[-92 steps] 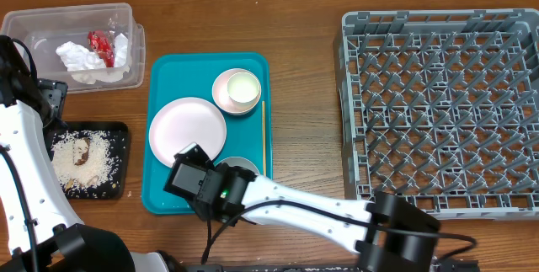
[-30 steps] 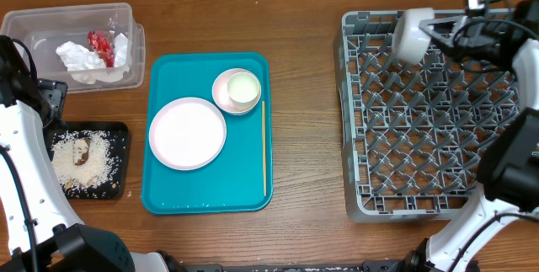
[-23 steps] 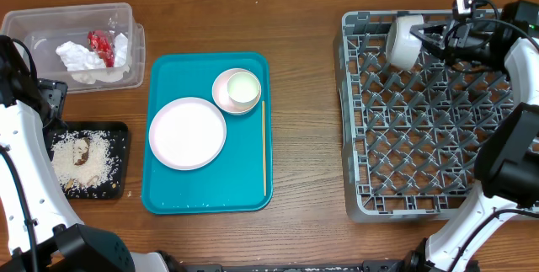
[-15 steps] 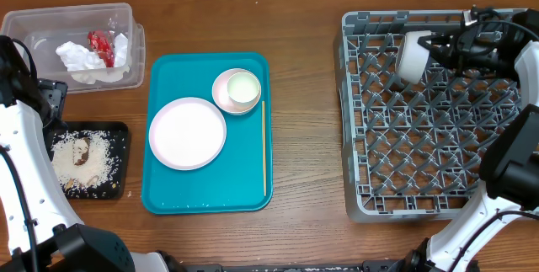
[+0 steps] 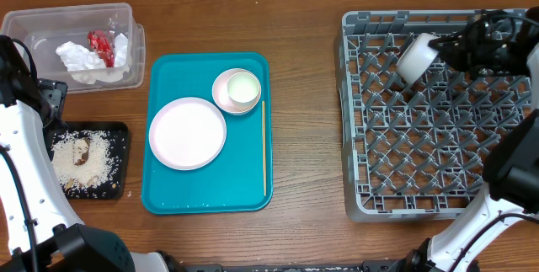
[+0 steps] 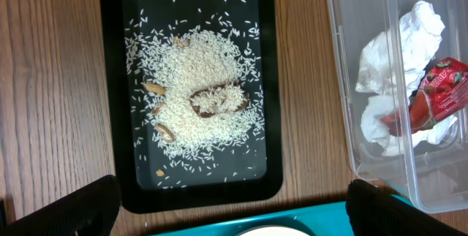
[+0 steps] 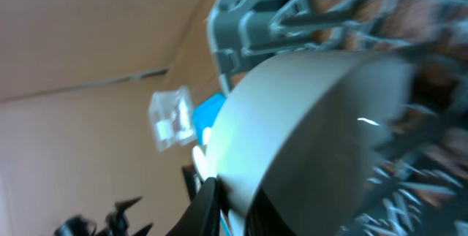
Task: Sort waste into correct bins and load items into the dishwasher
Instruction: 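Carry the bowl right and set it upside down in the dish rack, then move the right gripper back to the white plate and grip its edge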
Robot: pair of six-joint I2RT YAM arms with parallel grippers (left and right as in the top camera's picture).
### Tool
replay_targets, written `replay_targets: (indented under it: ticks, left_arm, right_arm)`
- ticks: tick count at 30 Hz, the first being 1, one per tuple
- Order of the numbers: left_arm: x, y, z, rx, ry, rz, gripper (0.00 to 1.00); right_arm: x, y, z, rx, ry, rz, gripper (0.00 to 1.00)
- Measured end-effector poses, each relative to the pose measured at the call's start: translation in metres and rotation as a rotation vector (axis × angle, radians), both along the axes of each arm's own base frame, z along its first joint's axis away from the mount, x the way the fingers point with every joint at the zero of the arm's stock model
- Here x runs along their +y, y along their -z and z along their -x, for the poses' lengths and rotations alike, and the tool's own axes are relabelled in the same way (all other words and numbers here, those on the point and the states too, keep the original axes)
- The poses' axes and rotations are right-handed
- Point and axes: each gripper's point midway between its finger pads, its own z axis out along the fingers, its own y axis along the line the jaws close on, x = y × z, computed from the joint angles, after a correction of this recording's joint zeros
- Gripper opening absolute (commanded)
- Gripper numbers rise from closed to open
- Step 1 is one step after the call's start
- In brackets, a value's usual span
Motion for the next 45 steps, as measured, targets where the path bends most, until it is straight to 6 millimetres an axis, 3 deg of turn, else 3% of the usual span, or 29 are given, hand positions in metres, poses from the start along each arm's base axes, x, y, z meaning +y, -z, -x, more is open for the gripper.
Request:
replay_targets:
  ticks: [3, 6, 10, 14, 17, 22, 24, 28, 31, 32, 33, 34, 40, 45]
  left_arm:
    - [0.000, 0.000, 0.000, 0.000, 0.000, 0.000, 1.00]
    - [0.000, 0.000, 0.000, 0.000, 0.000, 0.000, 1.00]
    - [0.000, 0.000, 0.000, 0.000, 0.000, 0.000, 1.00]
    - [0.000, 0.000, 0.000, 0.000, 0.000, 0.000, 1.00]
    - [0.000, 0.000, 0.000, 0.000, 0.000, 0.000, 1.00]
    - [0.000, 0.000, 0.000, 0.000, 0.000, 0.000, 1.00]
    - [0.000, 0.000, 0.000, 0.000, 0.000, 0.000, 1.00]
    - [0.000, 0.000, 0.000, 0.000, 0.000, 0.000, 1.00]
    - [0.000, 0.000, 0.000, 0.000, 0.000, 0.000, 1.00]
    - [0.000, 0.000, 0.000, 0.000, 0.000, 0.000, 1.00]
    - [0.000, 0.000, 0.000, 0.000, 0.000, 0.000, 1.00]
    - [0.000, 0.000, 0.000, 0.000, 0.000, 0.000, 1.00]
    - [0.000, 0.000, 0.000, 0.000, 0.000, 0.000, 1.00]
    - [0.000, 0.000, 0.000, 0.000, 0.000, 0.000, 1.00]
  right_arm:
    - [-0.028, 0.001, 0.006, 0.079, 0.067, 0.113, 0.16]
    - [-0.070, 0.002, 0.019, 0.163, 0.164, 0.250, 0.18]
    - [-0.109, -0.012, 0.035, 0.213, 0.268, 0.393, 0.18]
    - [-0.111, -0.046, 0.042, 0.164, 0.312, 0.492, 0.18]
    - [-0.093, -0.082, 0.046, 0.086, 0.309, 0.555, 0.19]
    - [-0.044, -0.127, 0.049, -0.032, 0.249, 0.652, 0.21]
    - [-0.025, -0.132, 0.049, -0.049, 0.211, 0.668, 0.18]
    - [0.020, -0.121, 0.050, -0.035, 0.080, 0.663, 0.17]
    - [0.079, -0.115, 0.051, -0.078, -0.102, 0.663, 0.26]
    - [0.107, -0.115, 0.052, -0.113, -0.177, 0.663, 0.35]
    - [0.122, -0.116, 0.053, -0.130, -0.209, 0.662, 0.53]
    - [0.154, -0.117, 0.055, -0.180, -0.290, 0.662, 0.66]
    - [0.308, -0.117, 0.087, -0.374, -0.546, 0.621, 0.73]
    - [0.371, -0.080, 0.110, -0.321, -0.487, 0.671, 0.73]
